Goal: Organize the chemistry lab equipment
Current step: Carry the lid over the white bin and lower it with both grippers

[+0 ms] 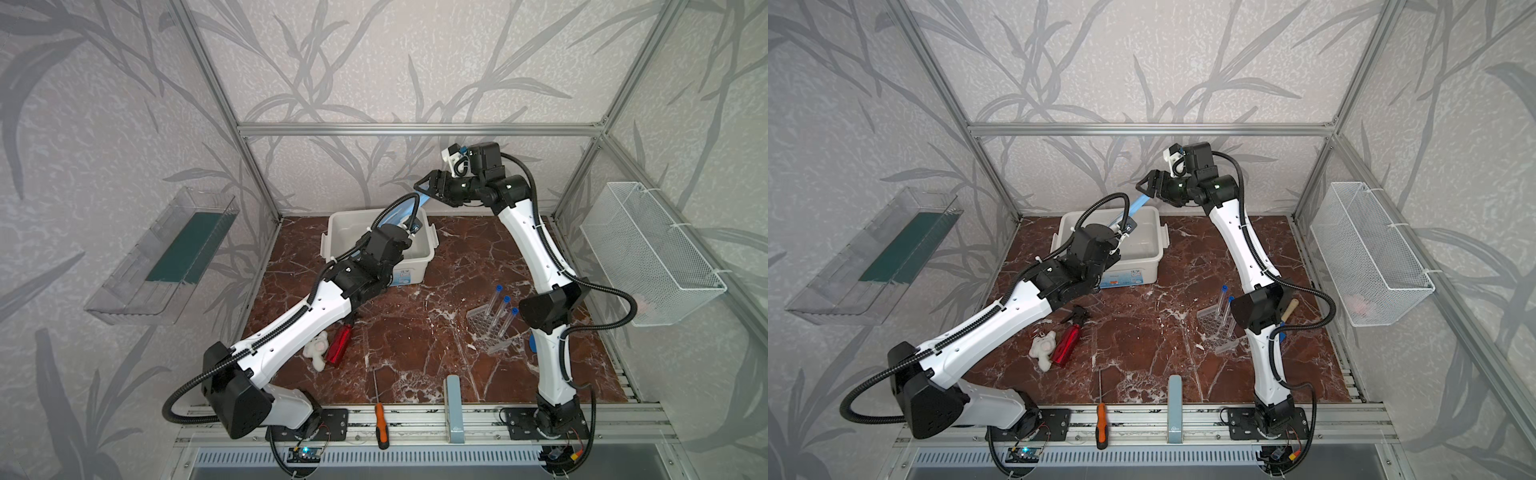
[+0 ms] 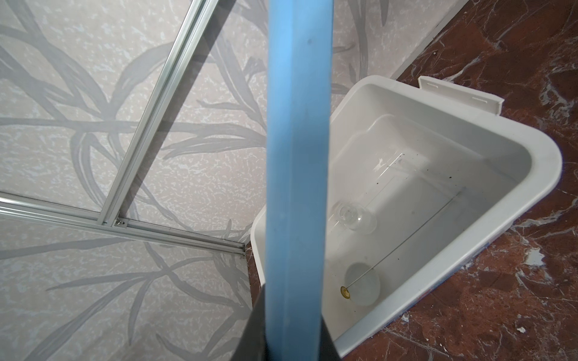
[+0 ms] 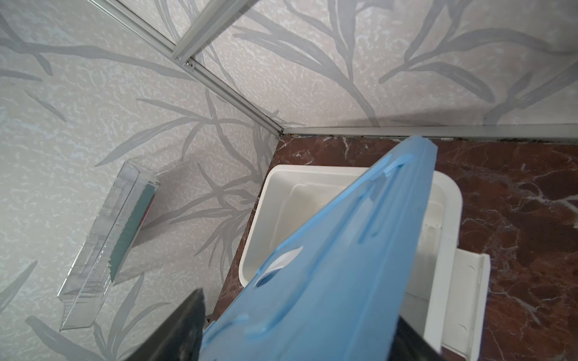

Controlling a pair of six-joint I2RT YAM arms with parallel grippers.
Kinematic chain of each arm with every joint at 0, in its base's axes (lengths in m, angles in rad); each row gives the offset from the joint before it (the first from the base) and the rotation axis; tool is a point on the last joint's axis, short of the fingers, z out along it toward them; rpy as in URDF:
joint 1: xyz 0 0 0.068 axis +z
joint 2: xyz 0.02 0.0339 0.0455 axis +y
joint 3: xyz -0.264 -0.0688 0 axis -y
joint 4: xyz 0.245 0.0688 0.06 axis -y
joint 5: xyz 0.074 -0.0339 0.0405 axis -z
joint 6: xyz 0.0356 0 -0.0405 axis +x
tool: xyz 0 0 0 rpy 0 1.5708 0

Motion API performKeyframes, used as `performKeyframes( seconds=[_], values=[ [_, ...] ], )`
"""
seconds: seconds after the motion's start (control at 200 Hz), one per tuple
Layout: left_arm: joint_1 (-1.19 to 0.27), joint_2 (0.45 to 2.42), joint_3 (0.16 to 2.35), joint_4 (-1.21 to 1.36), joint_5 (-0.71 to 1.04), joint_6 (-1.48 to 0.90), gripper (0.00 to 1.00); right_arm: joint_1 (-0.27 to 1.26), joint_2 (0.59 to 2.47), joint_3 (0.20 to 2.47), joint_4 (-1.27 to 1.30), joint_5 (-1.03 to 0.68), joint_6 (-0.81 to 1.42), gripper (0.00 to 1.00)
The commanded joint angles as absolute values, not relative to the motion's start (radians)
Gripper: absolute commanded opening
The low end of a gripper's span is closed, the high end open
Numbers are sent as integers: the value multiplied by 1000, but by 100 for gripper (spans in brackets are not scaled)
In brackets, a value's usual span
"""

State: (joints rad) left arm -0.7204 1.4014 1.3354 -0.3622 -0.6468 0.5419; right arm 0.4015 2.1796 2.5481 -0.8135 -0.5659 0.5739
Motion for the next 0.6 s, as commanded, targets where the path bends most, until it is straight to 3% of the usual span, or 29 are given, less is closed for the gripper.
performKeyframes(
  seconds=[0.0,0.345,0.595],
  values=[
    [-732,1404,1314,-307,-683,540,10,400,2105,2407,-783,-603,558,75],
    [-747,1423,1263,-306,-663,435,23,369,1887,1831,-437,-535,624,74],
    [-747,1407,1239,-348,-663,350,47,368,1850,1696,-367,-548,629,74]
  ],
)
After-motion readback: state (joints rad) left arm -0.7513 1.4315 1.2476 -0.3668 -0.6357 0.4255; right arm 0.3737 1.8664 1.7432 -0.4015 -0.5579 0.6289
